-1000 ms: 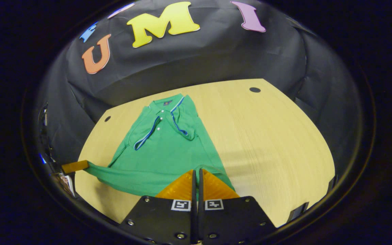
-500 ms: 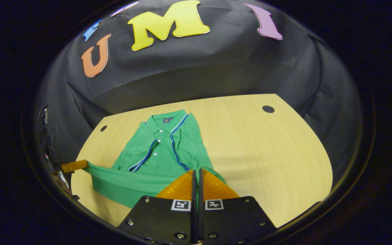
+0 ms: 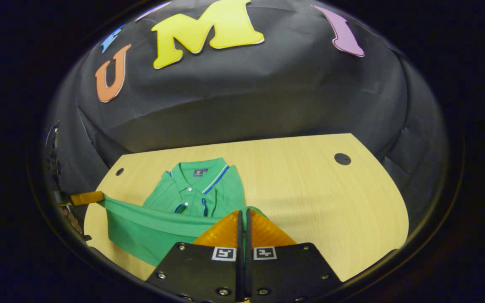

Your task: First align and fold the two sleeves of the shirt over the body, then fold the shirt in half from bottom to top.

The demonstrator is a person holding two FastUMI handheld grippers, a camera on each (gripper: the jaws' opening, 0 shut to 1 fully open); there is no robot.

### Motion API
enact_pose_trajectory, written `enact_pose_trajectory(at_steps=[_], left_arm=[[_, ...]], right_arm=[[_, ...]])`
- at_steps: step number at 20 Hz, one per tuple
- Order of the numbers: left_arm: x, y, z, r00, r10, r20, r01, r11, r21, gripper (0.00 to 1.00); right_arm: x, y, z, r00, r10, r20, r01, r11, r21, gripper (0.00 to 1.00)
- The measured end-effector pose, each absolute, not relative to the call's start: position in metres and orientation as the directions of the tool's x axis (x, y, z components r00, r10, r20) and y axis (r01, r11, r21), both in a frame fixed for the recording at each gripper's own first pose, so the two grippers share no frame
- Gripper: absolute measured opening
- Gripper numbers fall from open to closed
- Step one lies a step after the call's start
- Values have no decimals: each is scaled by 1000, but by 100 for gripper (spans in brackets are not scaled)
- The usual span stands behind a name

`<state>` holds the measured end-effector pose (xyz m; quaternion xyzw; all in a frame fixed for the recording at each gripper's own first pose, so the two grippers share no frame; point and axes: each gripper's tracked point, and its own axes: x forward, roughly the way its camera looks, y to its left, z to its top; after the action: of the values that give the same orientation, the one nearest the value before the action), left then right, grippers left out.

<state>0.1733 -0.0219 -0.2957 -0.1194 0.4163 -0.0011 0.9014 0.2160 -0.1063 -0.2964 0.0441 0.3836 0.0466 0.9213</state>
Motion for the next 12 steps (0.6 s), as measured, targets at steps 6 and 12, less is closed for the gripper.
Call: enact_pose_trajectory(at_steps=[6, 12], left_arm=[[233, -44, -297, 697, -112, -708, -57, 976, -211, 3], [276, -48, -318, 697, -96, -710, -71, 977, -202, 3]], right_arm=[[277, -120, -296, 731, 100, -675, -16, 991, 130, 1], [331, -124, -298, 758, 95, -645, -23, 993, 118, 0]])
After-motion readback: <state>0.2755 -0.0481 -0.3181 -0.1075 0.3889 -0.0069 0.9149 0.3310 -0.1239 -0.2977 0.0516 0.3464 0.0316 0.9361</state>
